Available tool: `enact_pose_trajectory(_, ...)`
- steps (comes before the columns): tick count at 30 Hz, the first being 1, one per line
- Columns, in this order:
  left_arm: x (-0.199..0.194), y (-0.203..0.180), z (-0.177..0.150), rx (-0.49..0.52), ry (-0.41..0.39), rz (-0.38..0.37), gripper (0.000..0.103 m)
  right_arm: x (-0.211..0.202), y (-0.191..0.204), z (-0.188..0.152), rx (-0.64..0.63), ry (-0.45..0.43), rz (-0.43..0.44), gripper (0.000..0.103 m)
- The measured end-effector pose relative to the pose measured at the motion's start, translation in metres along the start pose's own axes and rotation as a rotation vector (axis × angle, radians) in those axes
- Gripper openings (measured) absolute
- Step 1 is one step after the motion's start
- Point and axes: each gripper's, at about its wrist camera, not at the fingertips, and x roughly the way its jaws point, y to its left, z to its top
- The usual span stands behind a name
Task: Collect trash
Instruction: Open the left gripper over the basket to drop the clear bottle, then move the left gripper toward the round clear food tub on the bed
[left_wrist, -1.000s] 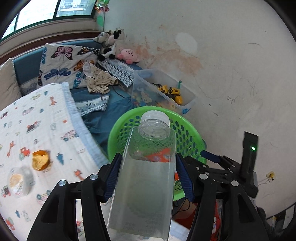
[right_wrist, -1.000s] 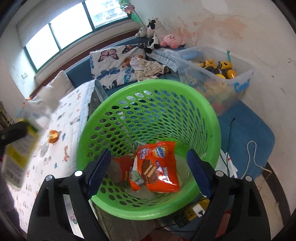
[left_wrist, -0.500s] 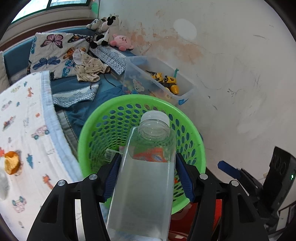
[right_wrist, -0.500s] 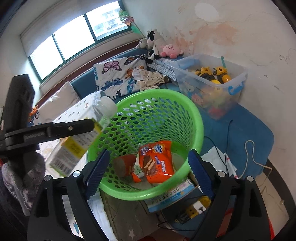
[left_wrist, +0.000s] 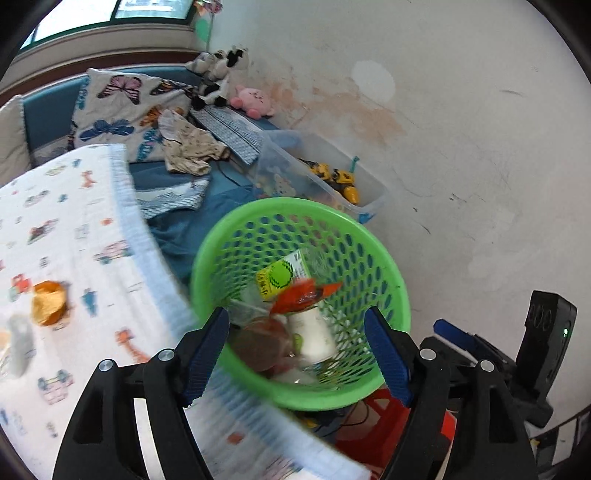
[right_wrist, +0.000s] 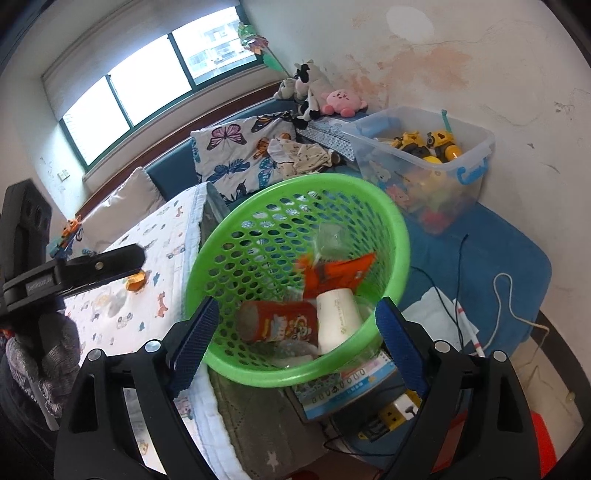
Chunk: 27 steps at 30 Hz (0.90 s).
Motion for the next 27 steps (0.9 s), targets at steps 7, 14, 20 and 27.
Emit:
enact_pose_trajectory(7, -0.037, 0.040, -0.022, -0.021, -0.038, 0.113, 0.073, 0.004, 0.022, 0.000, -0.037, 0.005, 0.025, 0.089)
enact_pose_trajectory(14, -0.070, 0.103, -0.034, -0.077, -0.083, 0.282, 0.075, 0.013, 0.053, 0.002, -0.092, 0.021, 0.066, 0.090)
enact_pose_trajectory(20, -0.091, 0.159, -0.048, -0.128, -0.090, 0.423, 0.080, 0.028, 0.083, 0.003, -0.143, 0.048, 0.113, 0.091)
enact_pose_trajectory(27, -0.092, 0.207, -0.059, -0.162, -0.045, 0.486, 0.080, 0.049, 0.125, 0.002, -0.221, 0.084, 0.160, 0.091)
